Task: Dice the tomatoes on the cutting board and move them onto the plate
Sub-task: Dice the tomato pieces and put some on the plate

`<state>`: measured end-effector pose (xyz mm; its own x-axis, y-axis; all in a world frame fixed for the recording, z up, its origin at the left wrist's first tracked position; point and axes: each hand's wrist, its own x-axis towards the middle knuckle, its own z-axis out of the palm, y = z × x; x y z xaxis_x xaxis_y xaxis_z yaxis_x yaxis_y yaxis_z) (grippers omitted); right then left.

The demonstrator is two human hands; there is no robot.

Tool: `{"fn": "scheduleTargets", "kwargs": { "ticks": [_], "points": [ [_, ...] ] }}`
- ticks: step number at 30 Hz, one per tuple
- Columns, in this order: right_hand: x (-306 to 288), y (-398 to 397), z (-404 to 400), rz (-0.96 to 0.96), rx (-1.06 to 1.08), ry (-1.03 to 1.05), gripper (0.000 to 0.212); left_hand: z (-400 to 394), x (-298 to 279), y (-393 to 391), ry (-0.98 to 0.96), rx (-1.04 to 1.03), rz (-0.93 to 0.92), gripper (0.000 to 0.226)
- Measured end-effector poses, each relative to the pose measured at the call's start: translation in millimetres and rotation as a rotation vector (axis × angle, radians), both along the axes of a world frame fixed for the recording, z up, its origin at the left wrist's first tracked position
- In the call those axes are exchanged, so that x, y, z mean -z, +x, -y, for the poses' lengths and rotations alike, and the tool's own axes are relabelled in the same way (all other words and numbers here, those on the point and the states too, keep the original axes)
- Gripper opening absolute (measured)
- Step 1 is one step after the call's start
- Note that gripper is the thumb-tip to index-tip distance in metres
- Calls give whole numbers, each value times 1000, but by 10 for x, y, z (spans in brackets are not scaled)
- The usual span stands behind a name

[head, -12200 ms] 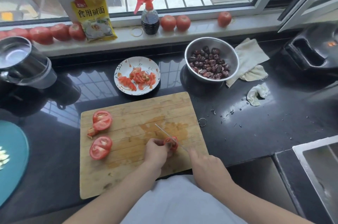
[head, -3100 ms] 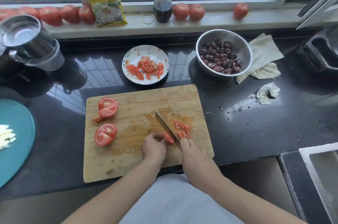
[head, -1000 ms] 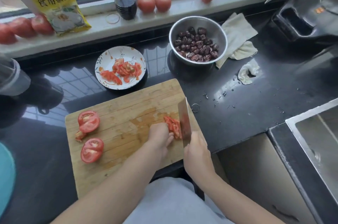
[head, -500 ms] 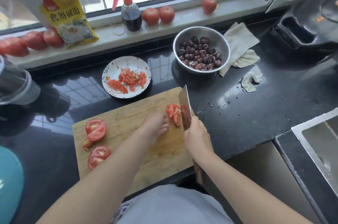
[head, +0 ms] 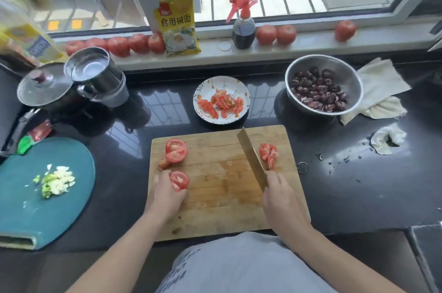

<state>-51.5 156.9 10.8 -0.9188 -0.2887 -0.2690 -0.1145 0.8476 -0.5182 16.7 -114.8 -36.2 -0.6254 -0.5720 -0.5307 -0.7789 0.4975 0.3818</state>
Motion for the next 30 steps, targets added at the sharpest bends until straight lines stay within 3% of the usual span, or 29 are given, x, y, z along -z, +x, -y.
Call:
{"fn": "scheduleTargets", "kwargs": {
  "ticks": [7,10,14,19,23,27,30],
  "points": [
    [-160,108,-234,-1,-87,35,22,-1066,142,-259,275,214,-198,56],
    [-152,211,-262,33,-129,70,23,-1333,232,-346,268,238,-193,60],
    [-149,305,-260,79,-215,200,17,-1346,269,-246,271,196,-185,46],
    [-154,377,-321,49,-157,224,20,-1317,217,-238,349,255,-195,75],
    [-129,379,-385,69,-94,217,15,-1277,197,-216,304,282,-198,55],
    [-124,380,-378,95,-103,238,17,-1311,136,-214,326,257,-182,64],
    [-122,399,-370,89,-156,257,17,-1357,110,-246,341,251,-179,54]
  ]
}}
